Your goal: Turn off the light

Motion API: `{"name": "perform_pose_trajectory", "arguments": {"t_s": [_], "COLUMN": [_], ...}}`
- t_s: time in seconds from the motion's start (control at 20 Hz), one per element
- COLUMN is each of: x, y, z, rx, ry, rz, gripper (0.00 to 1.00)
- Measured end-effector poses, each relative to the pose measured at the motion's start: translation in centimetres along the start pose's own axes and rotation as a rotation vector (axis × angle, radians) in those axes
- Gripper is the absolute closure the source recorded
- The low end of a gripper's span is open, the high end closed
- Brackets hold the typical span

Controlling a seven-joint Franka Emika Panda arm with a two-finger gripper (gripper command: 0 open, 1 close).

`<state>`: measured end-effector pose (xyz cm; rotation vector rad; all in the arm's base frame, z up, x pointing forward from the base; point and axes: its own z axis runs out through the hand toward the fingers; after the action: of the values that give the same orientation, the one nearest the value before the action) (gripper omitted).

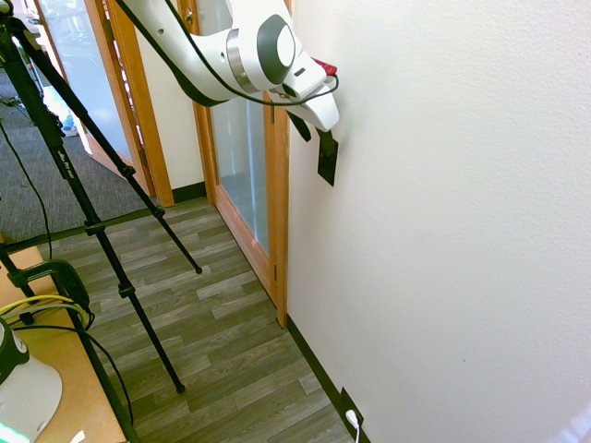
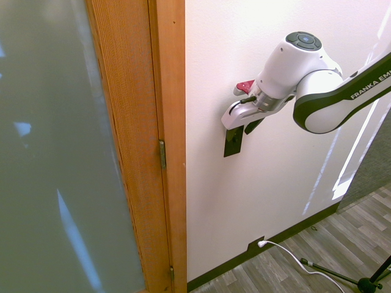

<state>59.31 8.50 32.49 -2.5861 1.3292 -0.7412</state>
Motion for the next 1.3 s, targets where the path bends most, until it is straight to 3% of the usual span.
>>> {"name": "perform_pose_trajectory", "arguments": {"t_s": [1.3], "x": [-0.3], "y": [0.0], "z": [3.1], "rx": [-0.029], "ry": [-0.017], "rz": [0.062], "gripper": [1.00]}}
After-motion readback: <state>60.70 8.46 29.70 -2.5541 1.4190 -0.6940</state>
